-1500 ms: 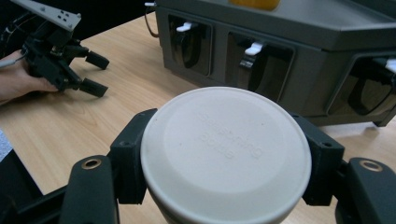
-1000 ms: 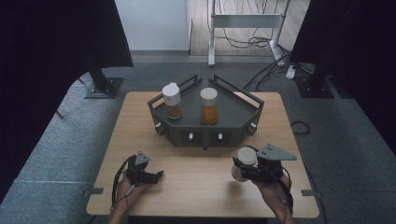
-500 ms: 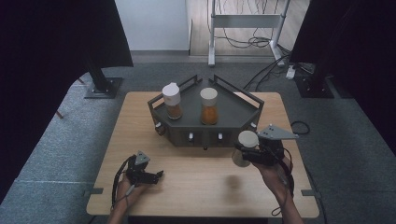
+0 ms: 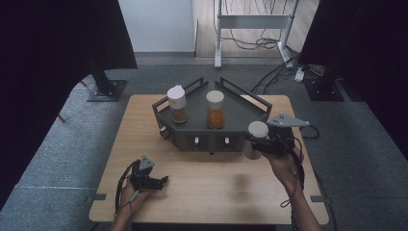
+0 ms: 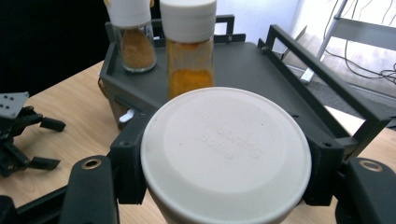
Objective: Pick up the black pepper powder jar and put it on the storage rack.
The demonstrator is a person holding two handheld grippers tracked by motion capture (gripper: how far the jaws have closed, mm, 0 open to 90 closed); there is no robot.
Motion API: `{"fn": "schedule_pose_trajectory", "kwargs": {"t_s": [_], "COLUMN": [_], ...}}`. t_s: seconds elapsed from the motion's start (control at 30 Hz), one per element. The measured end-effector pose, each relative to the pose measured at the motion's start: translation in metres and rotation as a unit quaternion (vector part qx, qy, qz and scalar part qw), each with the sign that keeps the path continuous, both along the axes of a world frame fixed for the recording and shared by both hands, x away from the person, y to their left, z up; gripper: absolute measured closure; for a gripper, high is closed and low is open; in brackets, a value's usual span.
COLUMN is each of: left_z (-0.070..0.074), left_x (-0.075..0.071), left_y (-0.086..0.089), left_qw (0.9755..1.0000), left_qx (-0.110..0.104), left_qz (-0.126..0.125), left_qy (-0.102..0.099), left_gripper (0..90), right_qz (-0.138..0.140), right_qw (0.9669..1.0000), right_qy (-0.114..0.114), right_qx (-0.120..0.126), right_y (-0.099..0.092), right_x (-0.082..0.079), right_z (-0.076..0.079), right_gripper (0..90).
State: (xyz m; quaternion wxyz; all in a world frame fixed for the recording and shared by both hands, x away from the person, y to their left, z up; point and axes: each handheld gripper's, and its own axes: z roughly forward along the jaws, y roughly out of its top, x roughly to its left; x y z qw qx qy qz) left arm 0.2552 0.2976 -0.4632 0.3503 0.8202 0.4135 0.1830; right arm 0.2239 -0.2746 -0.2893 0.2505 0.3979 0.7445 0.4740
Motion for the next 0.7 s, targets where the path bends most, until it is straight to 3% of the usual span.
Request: {"fn": "schedule_pose_trajectory", "kwargs": {"t_s": [0.37,0.7], "left_z": [0.0,0.0], "left_x": [0.0,0.0], "left_y": [0.0,0.0], "left_qw": [1.0,1.0], "left_qx": [0.001,0.0], "left_qz": [-0.001,-0.001], "left_qy": [0.001,0.0], "left_gripper": [3.7,3.7], "right_qz": [-0.008,-0.012], "right_qw": [0.9999,0.9999], "right_qy": [-0.006,-0.003], "right_qx": [-0.011,-0.01], "right_y": [0.008,0.016], "right_x": [0.018,0.039], "right_z": [0.022,0.032], "right_gripper": [32.9,32.9]}}
